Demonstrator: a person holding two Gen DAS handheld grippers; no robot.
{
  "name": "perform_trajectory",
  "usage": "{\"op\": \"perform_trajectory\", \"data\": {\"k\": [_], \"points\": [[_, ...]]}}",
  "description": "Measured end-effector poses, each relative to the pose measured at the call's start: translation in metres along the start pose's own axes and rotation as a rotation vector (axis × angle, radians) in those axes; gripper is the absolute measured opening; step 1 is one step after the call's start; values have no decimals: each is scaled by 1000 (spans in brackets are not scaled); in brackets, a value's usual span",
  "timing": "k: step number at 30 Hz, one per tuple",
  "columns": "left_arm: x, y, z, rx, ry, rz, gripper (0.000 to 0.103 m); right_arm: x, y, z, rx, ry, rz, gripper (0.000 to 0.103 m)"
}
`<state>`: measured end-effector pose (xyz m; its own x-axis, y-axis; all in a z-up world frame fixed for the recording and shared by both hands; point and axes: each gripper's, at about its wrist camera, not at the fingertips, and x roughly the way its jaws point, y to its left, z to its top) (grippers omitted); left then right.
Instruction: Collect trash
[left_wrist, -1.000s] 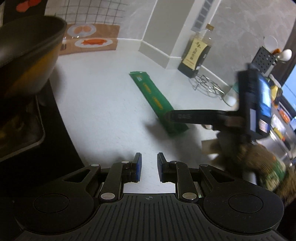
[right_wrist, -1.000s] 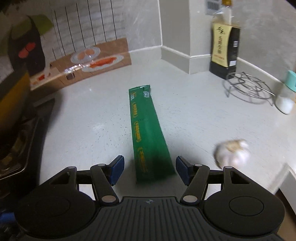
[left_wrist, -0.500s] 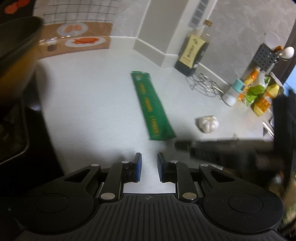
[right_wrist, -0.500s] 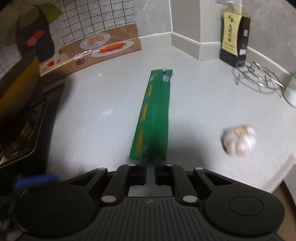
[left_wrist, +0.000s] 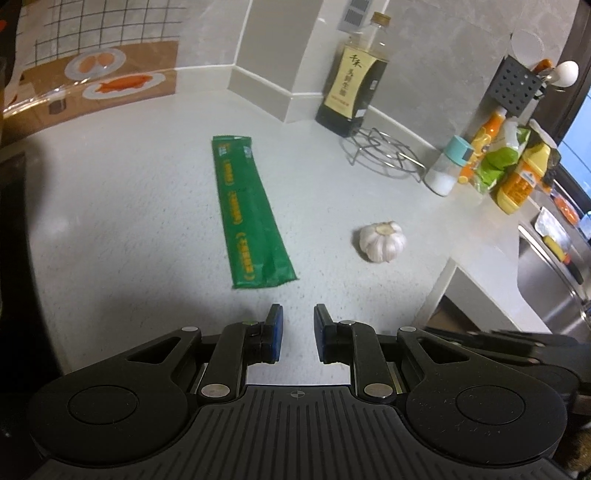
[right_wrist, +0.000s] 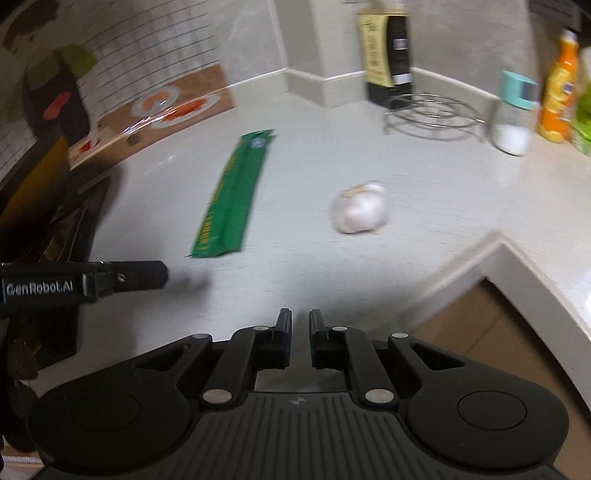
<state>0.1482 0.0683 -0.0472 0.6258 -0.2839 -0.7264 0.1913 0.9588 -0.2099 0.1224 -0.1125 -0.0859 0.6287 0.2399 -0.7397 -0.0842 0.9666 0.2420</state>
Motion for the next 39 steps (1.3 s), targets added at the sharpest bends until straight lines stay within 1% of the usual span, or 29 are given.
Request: {"op": "perform_trajectory", "data": {"k": [6,8,10,12,13,14,15,18,19,22,26,31,39], "points": [[15,-8,16,19,-17,15,21,-12,-33,-8,60,-23,-42,30],[27,-1,27,-15,-31,32,21,-16,-40,-10,67,-35,-62,32],[40,9,44,-74,-47,45,21,-20,-45,-10,64,-49,-78,35],[56,18,64,-117,-82,48,21,-22,-46,-9,58,-64,-82,38],[63,19,72,-111,-102,72,21,-23,-45,-7,53,-72,-80,40],[71,19,80,-96,-118,114,21,-25,-45,-6,45,-80,-79,41],[79,19,86,-79,-119,148,21,-26,-43,-4,33,-91,-83,43],[105,16,97,-37,-85,172,21,-30,-40,-4,-3,-116,-107,53],[114,14,98,-8,-73,191,21,-30,-40,-5,-11,-117,-114,53],[132,11,94,44,-50,236,22,-27,-43,-8,-17,-100,-122,53],[133,4,84,122,-63,244,22,-21,-49,-11,-9,-80,-121,53],[118,5,68,131,-40,204,22,-16,-48,-9,-10,-76,-110,57],[75,11,28,121,9,151,22,0,-32,-2,-26,-69,-49,58]]}}
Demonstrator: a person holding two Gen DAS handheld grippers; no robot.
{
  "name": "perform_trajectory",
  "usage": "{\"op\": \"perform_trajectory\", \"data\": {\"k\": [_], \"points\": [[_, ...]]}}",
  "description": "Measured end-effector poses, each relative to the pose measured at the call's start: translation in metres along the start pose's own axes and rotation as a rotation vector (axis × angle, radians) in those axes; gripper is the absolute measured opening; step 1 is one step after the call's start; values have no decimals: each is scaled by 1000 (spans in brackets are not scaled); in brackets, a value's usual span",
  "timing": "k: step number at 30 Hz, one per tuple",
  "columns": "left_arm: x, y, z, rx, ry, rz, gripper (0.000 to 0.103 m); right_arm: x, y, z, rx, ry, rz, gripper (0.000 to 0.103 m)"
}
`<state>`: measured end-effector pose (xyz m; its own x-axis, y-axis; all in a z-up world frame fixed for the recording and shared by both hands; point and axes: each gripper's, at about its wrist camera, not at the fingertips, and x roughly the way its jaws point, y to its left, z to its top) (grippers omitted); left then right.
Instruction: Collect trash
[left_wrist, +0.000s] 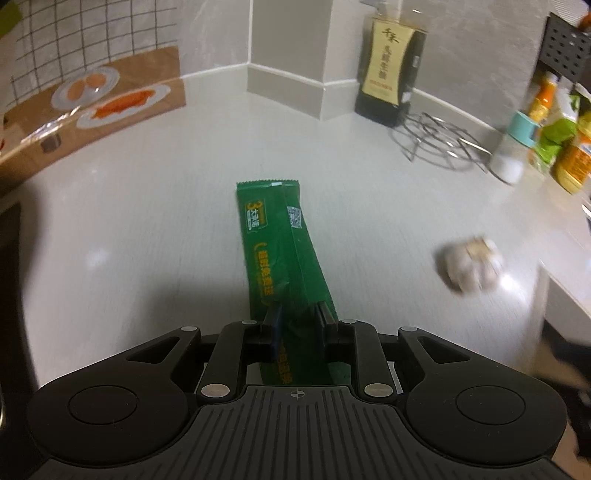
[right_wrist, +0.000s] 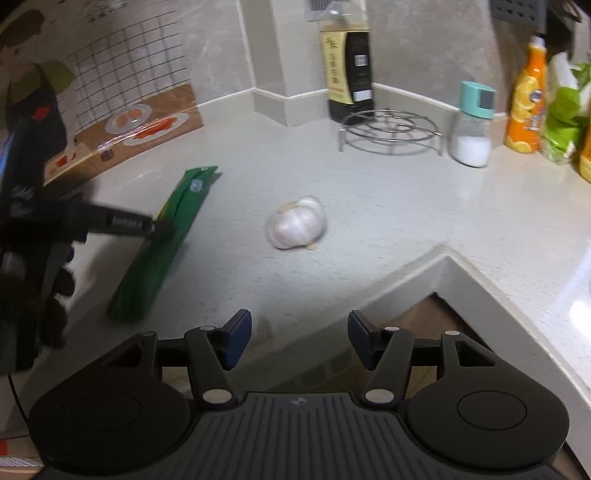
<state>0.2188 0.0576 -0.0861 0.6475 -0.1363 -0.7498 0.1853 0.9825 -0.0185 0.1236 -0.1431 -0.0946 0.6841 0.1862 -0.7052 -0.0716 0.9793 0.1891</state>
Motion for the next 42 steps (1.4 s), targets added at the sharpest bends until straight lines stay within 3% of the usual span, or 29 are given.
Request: {"op": "perform_trajectory", "data": {"k": [6,13,20,25,27,30,37,42], "points": [[-23,5,-27,12,3,-29,22,9,21,3,-39,5,41,60],[-19,-3,-24,29,7,-8,23,10,31,-1,-66,9,42,63],[-18,-5,-25,0,-5,-2,24,7,18,-7,-29,8,1,65],[-22,6,-33,-64,-43,-54,24,5,14,-10,-26,-9,-27,69],[-25,12,-36,-94,-33,-91,16,5,15,-9,-39,-24,-34,71],[-30,19,-44,-136,-36,-137,14,4,18,-3,-75,-50,-40,73],[-64,20,-64,-119,-85,-84,9,17,15,29,-116,-97,-35,74],[-81,21,-72,-110,-98,-29,9,45,11,50,-123,-83,-59,74]]}}
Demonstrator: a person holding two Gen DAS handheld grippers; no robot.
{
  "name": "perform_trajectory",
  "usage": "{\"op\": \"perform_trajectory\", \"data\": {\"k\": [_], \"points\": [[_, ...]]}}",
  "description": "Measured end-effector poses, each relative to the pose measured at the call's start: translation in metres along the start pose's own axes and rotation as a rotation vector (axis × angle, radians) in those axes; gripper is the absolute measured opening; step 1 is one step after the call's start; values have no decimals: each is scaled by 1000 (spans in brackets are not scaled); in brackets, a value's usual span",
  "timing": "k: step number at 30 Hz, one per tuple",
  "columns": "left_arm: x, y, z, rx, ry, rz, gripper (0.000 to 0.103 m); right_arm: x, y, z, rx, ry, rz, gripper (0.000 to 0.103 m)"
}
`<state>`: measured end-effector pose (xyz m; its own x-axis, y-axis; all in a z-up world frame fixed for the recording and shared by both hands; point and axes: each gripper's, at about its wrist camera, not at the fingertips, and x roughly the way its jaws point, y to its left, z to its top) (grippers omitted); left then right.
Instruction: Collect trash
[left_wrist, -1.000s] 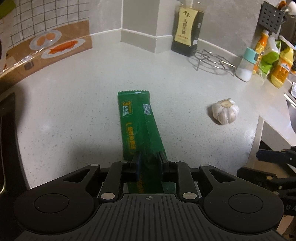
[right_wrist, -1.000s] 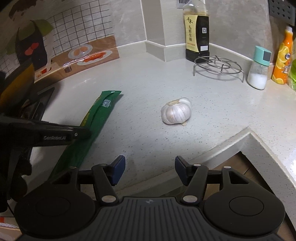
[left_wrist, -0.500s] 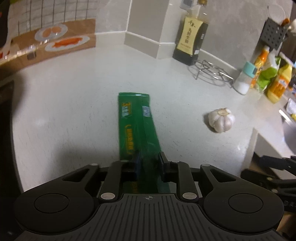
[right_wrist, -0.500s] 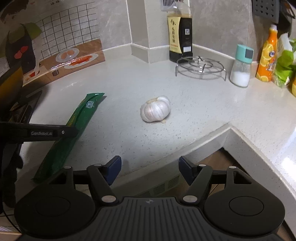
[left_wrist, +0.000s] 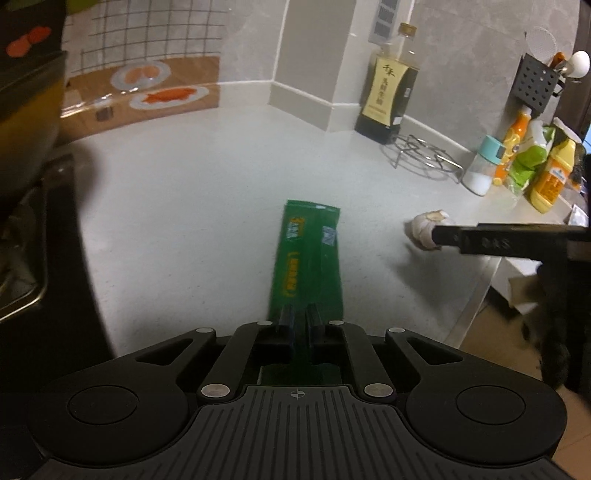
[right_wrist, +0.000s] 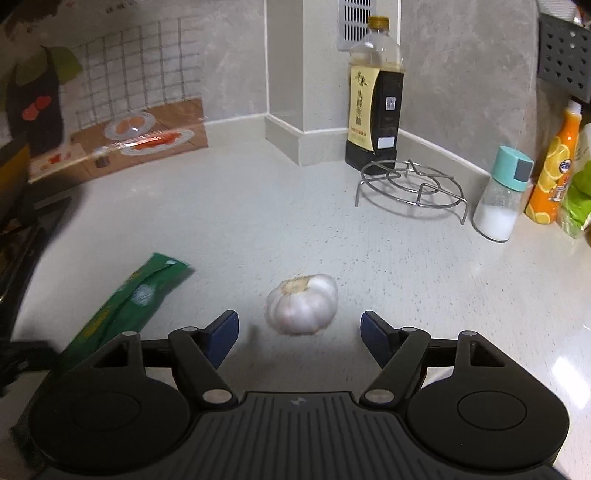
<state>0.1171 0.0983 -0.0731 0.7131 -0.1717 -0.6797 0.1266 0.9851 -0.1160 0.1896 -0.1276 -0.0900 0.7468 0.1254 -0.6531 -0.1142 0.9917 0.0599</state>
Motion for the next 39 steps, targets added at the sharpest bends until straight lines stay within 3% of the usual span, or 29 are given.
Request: {"op": "perform_trajectory", "data": {"k": [5,7,10,12,13,16,17,21,22,29,32,34,39], "points": [[4,-2,6,-46,32,-37,11,14,3,3,-12,10,-15,74],[8,-12,11,4,32,-26,12,13,2,2,-5,16,-5,74],[19,-28,15,96,40,47,15,8,1,-2,4,19,7,74],[32,-36,16,149,88,84,15,3,-2,-5,15,17,11,74],[39,-38,16,170,122,86,15,0,-3,-7,23,16,12,74],[45,-45,14,254,125,73,20,-11,-11,-15,49,19,8,74],[47,-45,16,264,135,59,22,-14,-13,-17,55,19,7,74],[50,-35,22,232,177,-56,50,-28,-25,-26,95,15,5,74],[50,-35,23,230,182,-70,52,-32,-26,-27,101,12,5,74],[43,-36,23,235,149,-76,52,-51,-33,-33,156,-8,10,74],[35,-36,21,299,96,24,51,-60,-35,-35,146,-25,6,74],[41,-37,20,330,132,51,50,-62,-35,-37,143,-28,0,74],[50,-33,19,275,148,47,52,-57,-36,-42,157,-2,12,74]]}}
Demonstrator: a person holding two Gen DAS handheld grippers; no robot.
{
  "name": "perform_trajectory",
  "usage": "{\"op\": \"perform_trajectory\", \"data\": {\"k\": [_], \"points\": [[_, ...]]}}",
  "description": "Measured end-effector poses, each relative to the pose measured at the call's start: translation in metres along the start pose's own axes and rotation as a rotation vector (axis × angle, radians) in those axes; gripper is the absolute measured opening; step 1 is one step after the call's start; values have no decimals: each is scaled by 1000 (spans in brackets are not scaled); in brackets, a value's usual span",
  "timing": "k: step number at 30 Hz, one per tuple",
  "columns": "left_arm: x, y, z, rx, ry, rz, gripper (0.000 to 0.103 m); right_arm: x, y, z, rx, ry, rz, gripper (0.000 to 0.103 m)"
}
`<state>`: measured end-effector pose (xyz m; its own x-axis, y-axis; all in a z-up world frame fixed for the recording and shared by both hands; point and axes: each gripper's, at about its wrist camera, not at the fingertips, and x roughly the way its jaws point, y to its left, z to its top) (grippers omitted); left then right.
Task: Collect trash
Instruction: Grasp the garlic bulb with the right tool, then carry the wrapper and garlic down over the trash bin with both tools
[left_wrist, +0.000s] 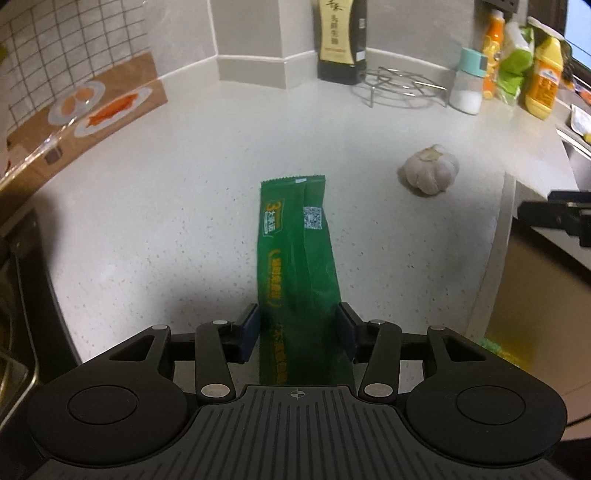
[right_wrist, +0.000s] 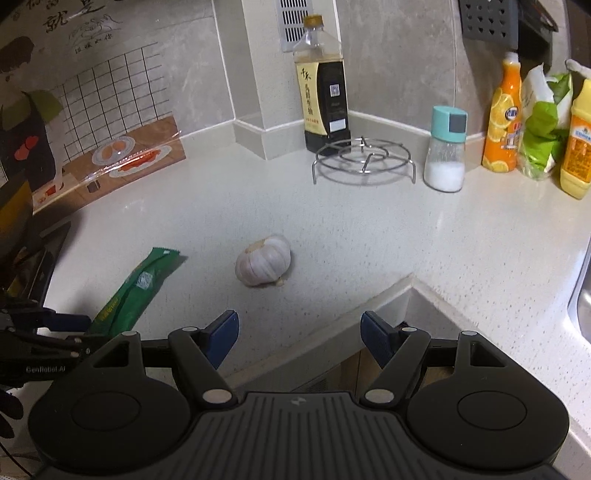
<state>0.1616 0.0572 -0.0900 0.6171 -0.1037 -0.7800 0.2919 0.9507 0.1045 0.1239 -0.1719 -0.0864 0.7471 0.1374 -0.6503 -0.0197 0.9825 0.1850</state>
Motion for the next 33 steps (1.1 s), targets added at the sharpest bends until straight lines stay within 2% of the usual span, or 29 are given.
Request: {"op": "perform_trajectory", "data": {"k": [4,11,16,17,18,20,26,27,28,33], "points": [[5,7,-1,-67,-8,-14,57,-1,2,-4,-11,6,4,74],[3,0,-2,-64,-5,-18,57,3,11,-2,-55,-11,2,74],[1,0,-7,-67,-30,-16,56,23,18,17,-87,-34,31,74],[1,0,-7,-66,-32,-17,54,32,19,23,-85,-28,38,74],[0,0,-8,-64,-36,-18,48,41,20,28,-79,-20,39,74],[-3,0,-10,-69,-52,-33,31,60,22,34,-78,4,32,74],[-8,2,-19,-84,-80,-50,29,96,36,41,-106,30,-7,73],[-9,4,-19,-89,-81,-59,29,99,38,41,-105,37,-10,68],[-10,6,-20,-93,-81,-71,29,101,40,41,-106,45,-10,53],[-11,19,-22,-108,-83,-136,29,95,53,41,-84,82,11,52]]}}
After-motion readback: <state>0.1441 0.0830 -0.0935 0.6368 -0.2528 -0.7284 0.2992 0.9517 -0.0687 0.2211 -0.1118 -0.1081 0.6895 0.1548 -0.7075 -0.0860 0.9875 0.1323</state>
